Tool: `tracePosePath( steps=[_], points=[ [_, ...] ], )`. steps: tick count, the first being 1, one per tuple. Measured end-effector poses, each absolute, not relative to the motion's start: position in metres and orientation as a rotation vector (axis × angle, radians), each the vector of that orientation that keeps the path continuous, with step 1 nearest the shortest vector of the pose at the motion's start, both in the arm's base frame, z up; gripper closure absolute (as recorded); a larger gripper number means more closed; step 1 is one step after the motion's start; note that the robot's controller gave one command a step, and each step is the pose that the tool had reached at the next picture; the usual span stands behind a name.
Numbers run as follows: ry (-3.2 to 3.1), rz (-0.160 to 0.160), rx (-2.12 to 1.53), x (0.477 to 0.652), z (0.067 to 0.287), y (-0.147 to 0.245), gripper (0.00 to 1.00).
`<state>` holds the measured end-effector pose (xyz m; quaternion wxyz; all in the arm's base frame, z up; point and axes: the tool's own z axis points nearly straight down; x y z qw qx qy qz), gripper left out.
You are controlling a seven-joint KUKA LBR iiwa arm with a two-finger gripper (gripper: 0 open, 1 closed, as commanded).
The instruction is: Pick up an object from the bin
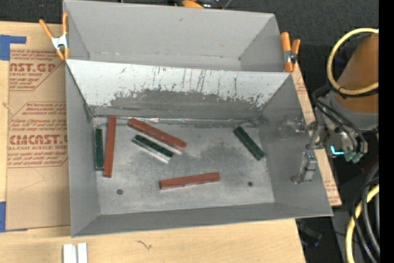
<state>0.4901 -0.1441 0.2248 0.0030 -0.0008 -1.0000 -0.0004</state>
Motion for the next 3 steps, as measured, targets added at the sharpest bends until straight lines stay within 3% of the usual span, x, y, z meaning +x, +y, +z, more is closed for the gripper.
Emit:
tracePosePath(
  steps=[1, 2, 3],
  points=[
    [-3.142, -0.006, 0.126, 0.565, 0.183, -0.052, 0.00],
    [-3.085, -0.005, 0.574, 0.539, 0.124, 0.012, 0.00],
    [-3.040, 0.001, 0.827, 0.488, 0.070, -0.005, 0.00]
  ],
)
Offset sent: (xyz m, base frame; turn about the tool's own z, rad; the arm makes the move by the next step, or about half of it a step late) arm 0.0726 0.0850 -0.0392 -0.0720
